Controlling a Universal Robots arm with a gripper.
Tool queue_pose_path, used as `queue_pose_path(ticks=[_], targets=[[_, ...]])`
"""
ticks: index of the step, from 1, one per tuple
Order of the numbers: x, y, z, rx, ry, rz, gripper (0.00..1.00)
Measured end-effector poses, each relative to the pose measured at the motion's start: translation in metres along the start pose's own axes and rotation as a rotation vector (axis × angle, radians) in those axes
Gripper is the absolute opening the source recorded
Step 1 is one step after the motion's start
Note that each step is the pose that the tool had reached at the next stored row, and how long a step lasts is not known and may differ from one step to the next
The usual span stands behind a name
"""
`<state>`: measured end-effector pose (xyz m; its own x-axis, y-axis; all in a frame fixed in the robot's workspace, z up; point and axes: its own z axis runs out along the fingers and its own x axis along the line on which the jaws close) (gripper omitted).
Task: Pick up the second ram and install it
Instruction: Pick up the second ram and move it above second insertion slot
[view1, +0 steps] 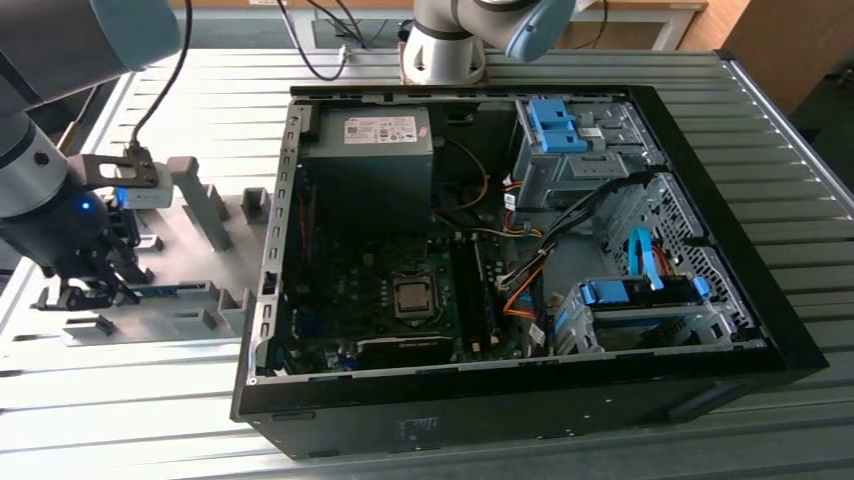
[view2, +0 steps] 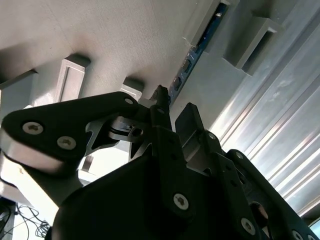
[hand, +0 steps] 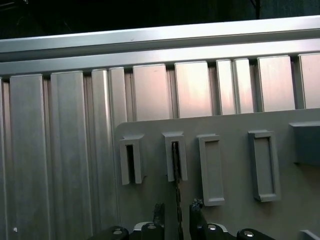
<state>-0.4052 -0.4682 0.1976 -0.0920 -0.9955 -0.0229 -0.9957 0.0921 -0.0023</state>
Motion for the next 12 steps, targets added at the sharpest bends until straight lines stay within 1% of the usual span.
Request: queue_pose_path(ticks=[1, 3, 4, 11, 12], targets=[[0.0000, 0.0000, 0.0010, 0.0006, -0.0021, -0.001, 0.33], [0.0000, 0.0000, 0.0025, 0.0004, -0.0098, -0.001, 0.33], [0.0000, 0.0000, 0.0029, 0.0003, -0.0116, -0.001, 0.33], [0.0000, 0.0000, 0.0034, 0.0001, -0.0117, -0.001, 0.33], [0.0001, 0.0000, 0.0034, 0.0001, -0.0117, -0.001, 0.32]])
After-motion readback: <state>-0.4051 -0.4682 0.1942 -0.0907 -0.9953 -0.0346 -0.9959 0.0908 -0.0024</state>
